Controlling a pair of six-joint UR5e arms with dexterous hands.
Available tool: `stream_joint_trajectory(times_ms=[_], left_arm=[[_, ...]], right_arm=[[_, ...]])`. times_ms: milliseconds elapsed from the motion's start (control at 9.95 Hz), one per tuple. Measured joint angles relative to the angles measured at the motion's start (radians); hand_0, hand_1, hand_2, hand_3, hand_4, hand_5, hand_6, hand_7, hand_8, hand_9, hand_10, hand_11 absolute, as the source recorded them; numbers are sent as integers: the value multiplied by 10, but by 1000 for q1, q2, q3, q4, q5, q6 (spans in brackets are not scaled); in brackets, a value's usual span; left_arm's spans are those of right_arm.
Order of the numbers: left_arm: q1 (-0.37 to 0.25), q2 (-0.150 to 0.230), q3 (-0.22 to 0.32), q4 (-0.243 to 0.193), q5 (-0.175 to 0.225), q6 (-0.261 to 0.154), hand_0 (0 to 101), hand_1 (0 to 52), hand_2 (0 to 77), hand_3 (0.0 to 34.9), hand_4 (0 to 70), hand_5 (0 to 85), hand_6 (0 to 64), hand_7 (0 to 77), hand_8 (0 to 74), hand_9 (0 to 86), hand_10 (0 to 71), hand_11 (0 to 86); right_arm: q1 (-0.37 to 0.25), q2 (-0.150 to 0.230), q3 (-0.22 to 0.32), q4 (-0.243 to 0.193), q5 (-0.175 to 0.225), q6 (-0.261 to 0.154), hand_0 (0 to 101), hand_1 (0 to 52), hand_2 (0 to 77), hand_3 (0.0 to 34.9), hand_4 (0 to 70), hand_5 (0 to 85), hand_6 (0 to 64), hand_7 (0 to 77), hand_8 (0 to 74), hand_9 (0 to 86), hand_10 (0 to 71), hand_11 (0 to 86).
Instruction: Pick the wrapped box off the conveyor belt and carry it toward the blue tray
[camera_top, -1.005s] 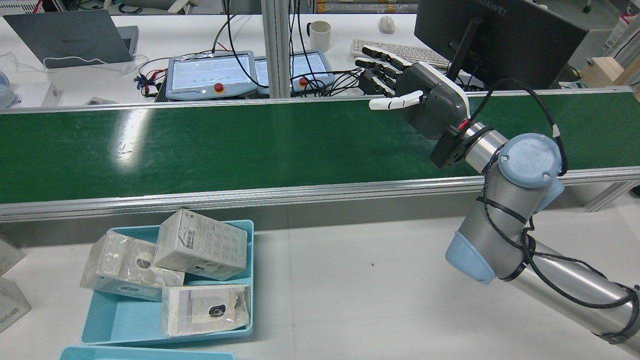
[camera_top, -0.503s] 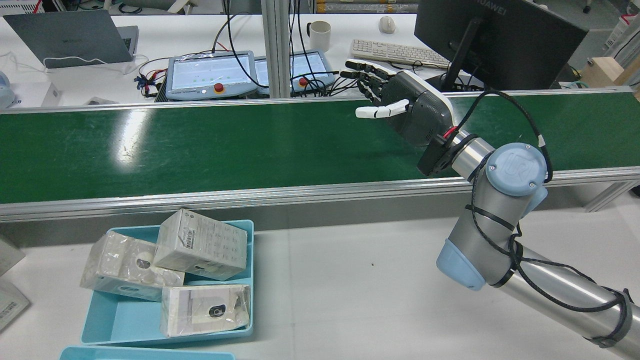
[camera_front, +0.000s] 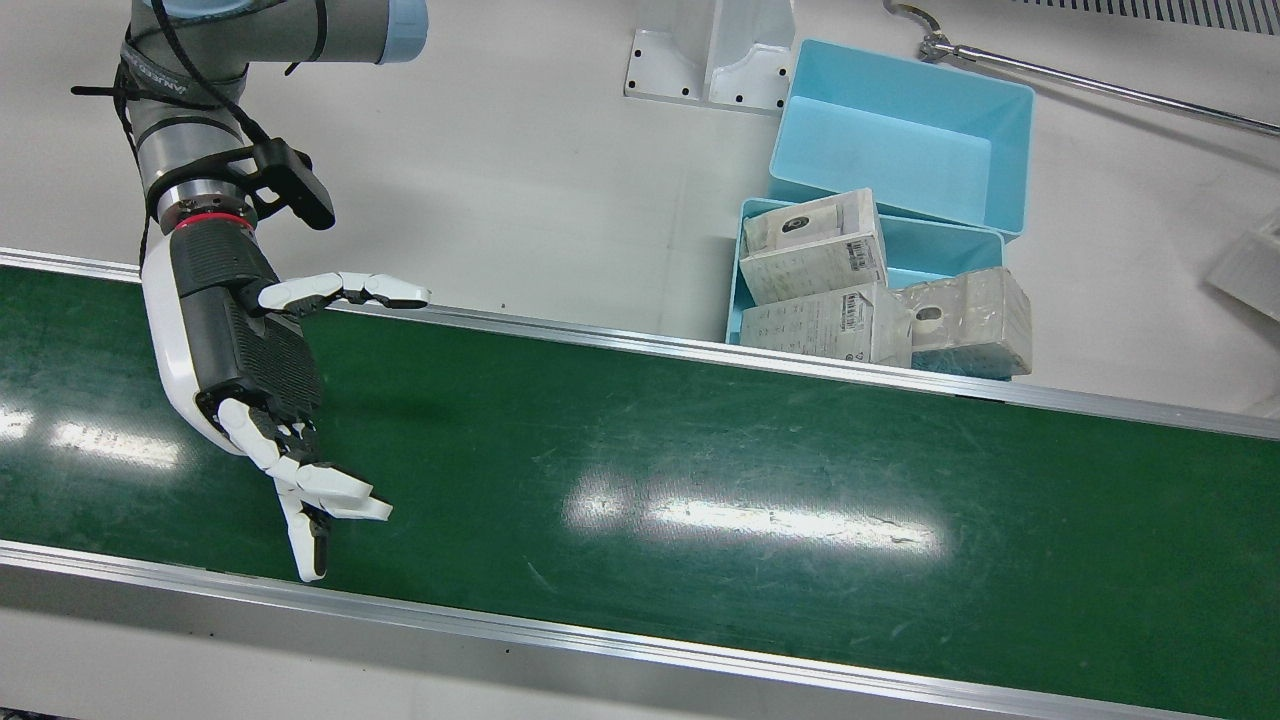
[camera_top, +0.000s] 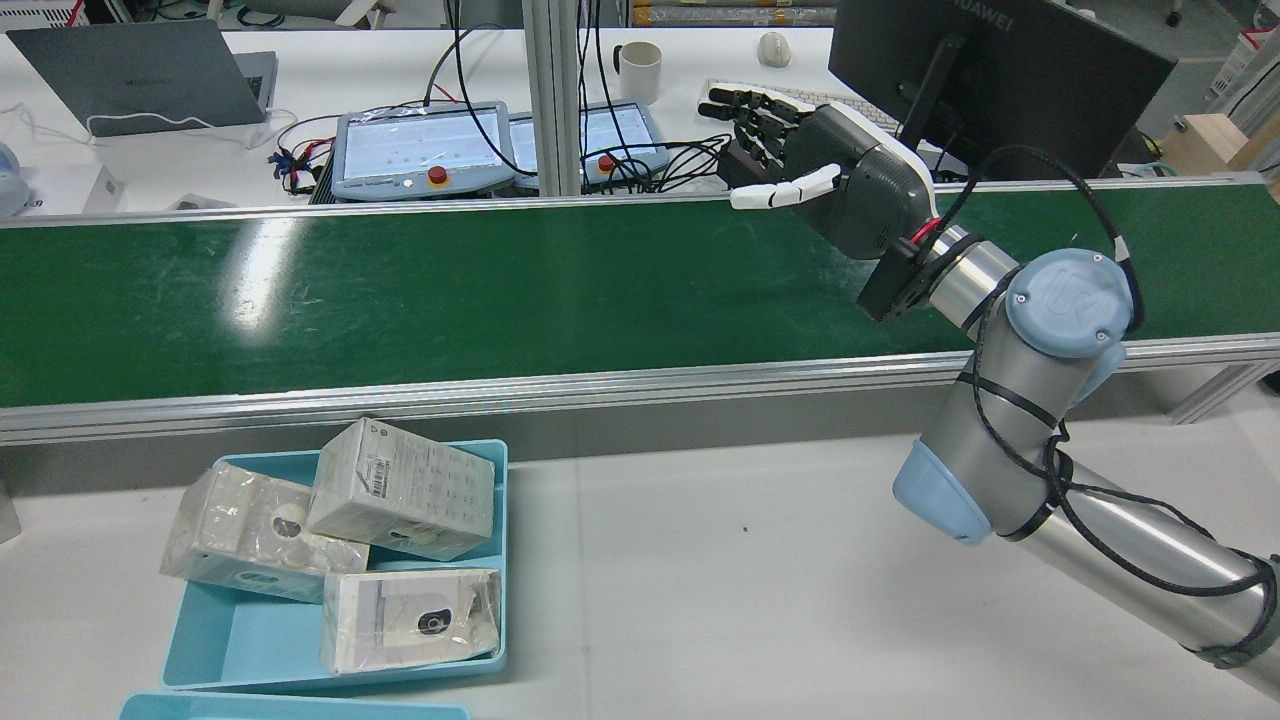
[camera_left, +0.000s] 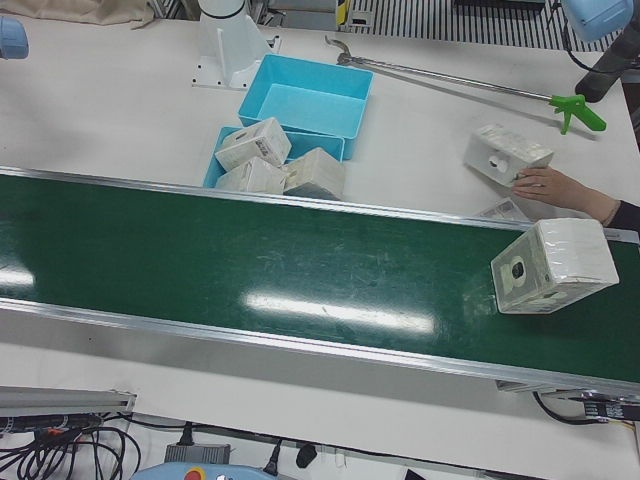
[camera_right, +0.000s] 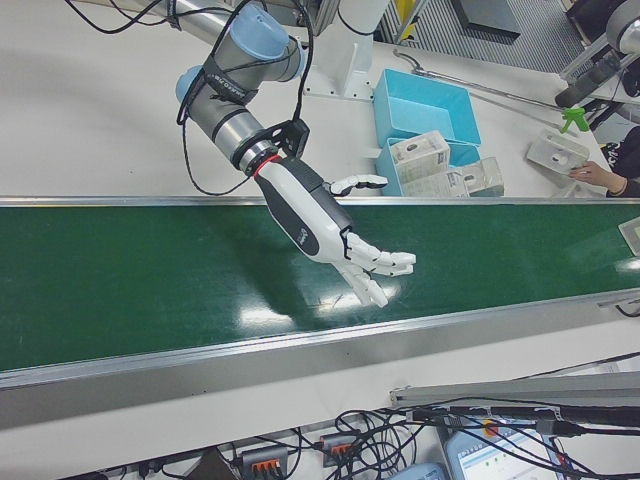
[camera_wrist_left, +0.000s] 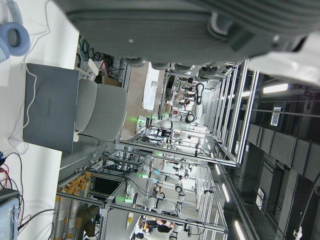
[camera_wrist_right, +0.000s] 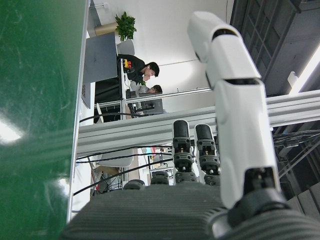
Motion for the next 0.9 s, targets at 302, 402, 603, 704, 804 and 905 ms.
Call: stream_joint_trajectory(times_ms=[302,402,603,704,804,905], left_arm=[[0,0,0,0,0,0,0,0,5,0,0,5,0,5,5,0,5,0],[0,0,0,0,0,0,0,0,11,0,0,11,0,5,5,0,5,0],[0,0,0,0,0,0,0,0,11,0,0,5,0,5,5,0,0,0],[0,0,0,0,0,0,0,0,5,0,0,5,0,5,5,0,0,0],[0,0,0,0,0,0,0,0,11,0,0,5,0,5,5,0,5,0],[0,0,0,0,0,0,0,0,11,0,0,5,0,5,5,0,5,0]], right_arm=[[23,-3,-4,-2,-48,-18,535,218,202,6,153,202,76,218,0,33,0,16],[24,-4,-6,-2,-51,-19,529,185,185,22,153,213,76,224,0,38,0,16],[18,-3,-14,0,-50,-21,472,71,87,29,147,180,76,224,0,38,0,16],[14,-6,-22,3,-49,-21,465,82,22,33,142,191,76,224,0,38,0,16],[12,-8,-28,6,-48,-20,497,180,158,53,104,169,60,224,0,38,0,16],[12,-9,-31,8,-47,-18,483,136,131,53,82,164,49,191,0,38,0,16]])
